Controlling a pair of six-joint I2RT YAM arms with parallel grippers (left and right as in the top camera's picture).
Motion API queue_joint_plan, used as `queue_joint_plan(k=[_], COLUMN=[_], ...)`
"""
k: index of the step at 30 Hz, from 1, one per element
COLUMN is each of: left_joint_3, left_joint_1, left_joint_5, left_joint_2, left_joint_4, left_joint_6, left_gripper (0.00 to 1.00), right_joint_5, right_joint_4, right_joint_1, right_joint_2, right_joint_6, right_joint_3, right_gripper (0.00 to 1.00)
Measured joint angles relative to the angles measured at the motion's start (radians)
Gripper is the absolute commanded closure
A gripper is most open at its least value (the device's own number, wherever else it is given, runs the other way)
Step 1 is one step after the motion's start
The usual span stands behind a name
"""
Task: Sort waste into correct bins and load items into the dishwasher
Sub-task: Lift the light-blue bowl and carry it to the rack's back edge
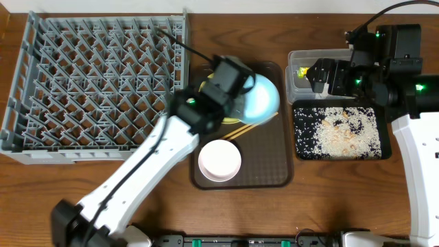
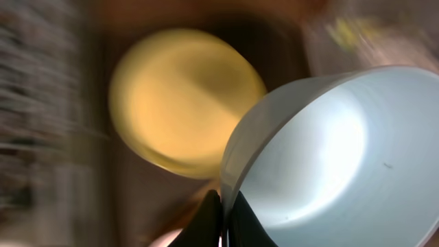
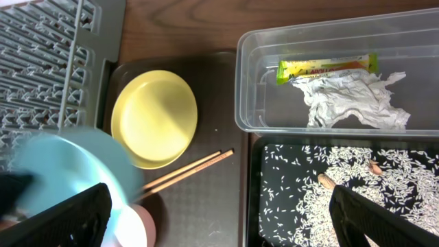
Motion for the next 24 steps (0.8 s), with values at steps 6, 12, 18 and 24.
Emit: queue_joint_plan(k=[6,12,18,24], left_joint_3=[0.0,0.0,0.0,0.0], left_joint_1=[0.07,0.185,0.287,0.313], left_joint_5=[-0.326,-0.52,-0.602,-0.741], left_joint_2=[0.005,0.066,0.162,0.341], left_joint_4=[0.084,0.306,0.576,0.995], left_joint_6=[0.109,0.233,0.409,0.677], left_gripper=[0.93,0.92,0.92,0.93], right_joint_5=[0.0,0.0,0.001,0.004], right_joint_4=[0.0,0.0,0.0,0.0], right_joint_1=[0.0,0.0,0.0,0.0], right_joint_2=[0.0,0.0,0.0,0.0], right_joint_6=[0.0,0.0,0.0,0.0], right_joint_3=[0.0,-0.002,-0.003,-0.006], right_gripper=[0.01,0.01,0.01,0.01])
